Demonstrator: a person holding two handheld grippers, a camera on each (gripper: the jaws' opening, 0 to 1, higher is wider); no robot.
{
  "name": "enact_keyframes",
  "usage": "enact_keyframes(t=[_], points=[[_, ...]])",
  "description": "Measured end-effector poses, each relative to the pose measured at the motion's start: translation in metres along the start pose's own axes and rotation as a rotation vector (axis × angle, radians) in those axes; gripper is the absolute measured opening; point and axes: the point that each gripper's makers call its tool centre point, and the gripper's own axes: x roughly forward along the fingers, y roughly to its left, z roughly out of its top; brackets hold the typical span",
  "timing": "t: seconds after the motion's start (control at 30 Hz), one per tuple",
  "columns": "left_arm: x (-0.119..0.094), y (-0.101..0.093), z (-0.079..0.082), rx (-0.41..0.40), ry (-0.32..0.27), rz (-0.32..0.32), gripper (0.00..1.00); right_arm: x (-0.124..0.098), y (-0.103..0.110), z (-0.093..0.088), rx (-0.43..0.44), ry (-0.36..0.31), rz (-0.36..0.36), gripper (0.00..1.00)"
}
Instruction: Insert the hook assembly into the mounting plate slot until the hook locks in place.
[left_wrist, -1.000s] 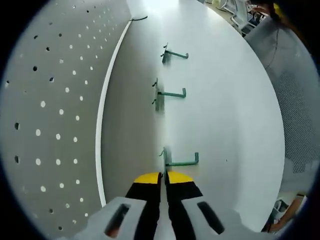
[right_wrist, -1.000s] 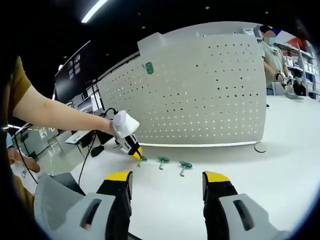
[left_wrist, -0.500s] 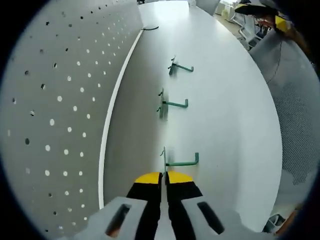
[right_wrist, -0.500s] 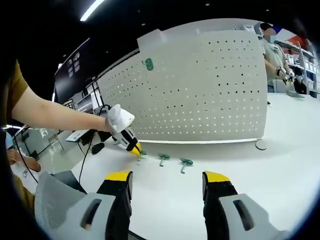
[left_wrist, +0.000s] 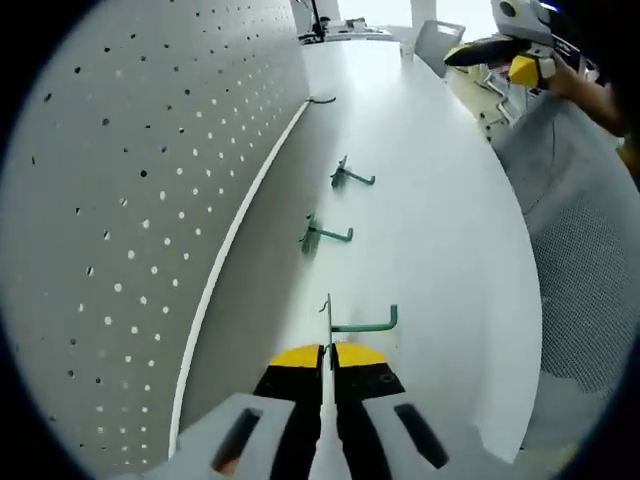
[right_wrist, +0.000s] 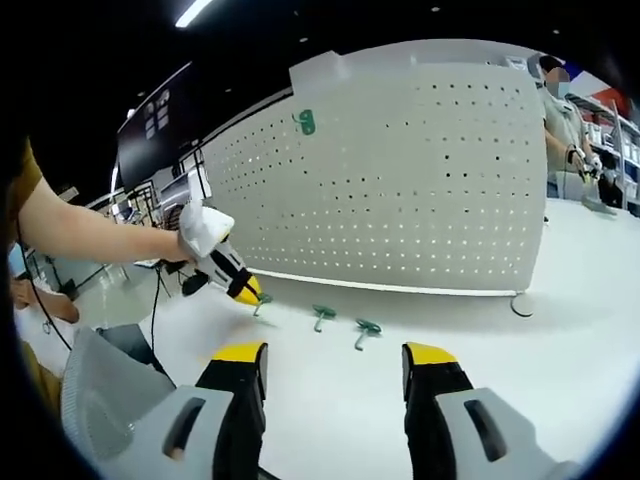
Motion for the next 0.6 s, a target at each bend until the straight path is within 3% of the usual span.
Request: enact_keyframes(t=[0.23, 0.4, 0.6], points=[[-0.022, -0.014, 0.019, -0.116, -0.161, 0.047, 0.02, 0.000, 0.009, -0.001, -0.018, 0.009, 0.037, 0.51], [-0.035, -0.026, 0.028, -0.124, -0.202, 0.073, 0.02, -0.001, 0.012, 0.002, -0.037, 0.008, 0.058, 0.50], [-0.058, -0.032, 0.054, -0.178, -0.324, 0.123, 0.03, -0.003, 0.015, 0.010, -0.065, 0.000, 0.080, 0.50]])
